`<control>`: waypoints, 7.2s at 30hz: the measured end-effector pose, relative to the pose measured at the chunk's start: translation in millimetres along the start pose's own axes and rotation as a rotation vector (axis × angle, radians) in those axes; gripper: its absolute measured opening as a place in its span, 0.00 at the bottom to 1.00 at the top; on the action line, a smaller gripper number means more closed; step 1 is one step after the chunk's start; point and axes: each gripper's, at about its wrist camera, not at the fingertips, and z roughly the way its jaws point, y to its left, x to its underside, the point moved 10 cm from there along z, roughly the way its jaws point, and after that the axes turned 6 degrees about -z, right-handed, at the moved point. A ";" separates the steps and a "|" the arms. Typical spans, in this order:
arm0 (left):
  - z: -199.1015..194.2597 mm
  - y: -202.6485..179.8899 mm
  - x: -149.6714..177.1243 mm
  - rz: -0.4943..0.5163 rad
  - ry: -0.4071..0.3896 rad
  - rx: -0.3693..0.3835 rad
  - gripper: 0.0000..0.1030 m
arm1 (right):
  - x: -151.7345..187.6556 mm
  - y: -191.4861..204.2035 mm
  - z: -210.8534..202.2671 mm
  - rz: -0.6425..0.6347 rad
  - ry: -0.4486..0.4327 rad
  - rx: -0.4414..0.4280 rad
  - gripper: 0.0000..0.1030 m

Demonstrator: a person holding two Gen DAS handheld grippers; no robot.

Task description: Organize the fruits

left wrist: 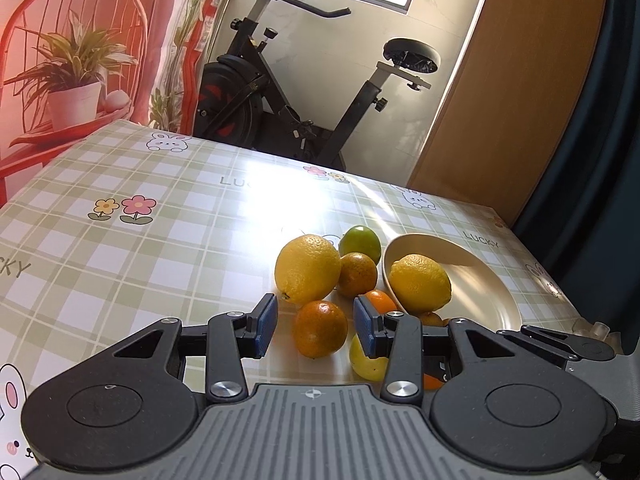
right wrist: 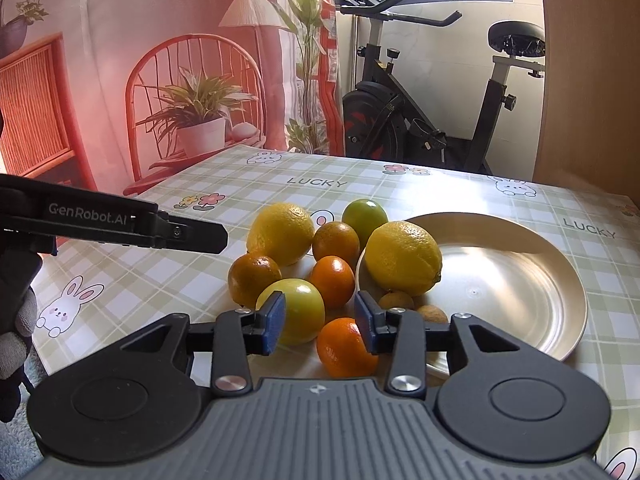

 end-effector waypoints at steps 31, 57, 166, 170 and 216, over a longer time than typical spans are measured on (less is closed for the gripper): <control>7.7 16.2 12.8 -0.049 0.031 0.032 0.47 | -3.9 18.5 39.2 -0.047 0.164 -0.023 0.50; 26.2 -13.9 40.6 -0.074 0.168 0.186 0.46 | 7.7 41.1 40.5 -0.126 0.161 -0.095 0.52; 22.5 -44.2 -51.7 0.233 0.000 0.090 0.57 | -43.8 -63.8 -4.1 0.099 0.020 0.078 0.47; 15.8 -37.6 -47.7 0.210 -0.008 0.092 0.57 | -39.8 -50.2 -3.9 0.115 0.018 0.065 0.47; 32.5 -36.6 62.4 0.060 0.230 0.178 0.53 | 39.4 19.1 10.5 0.005 0.171 -0.082 0.41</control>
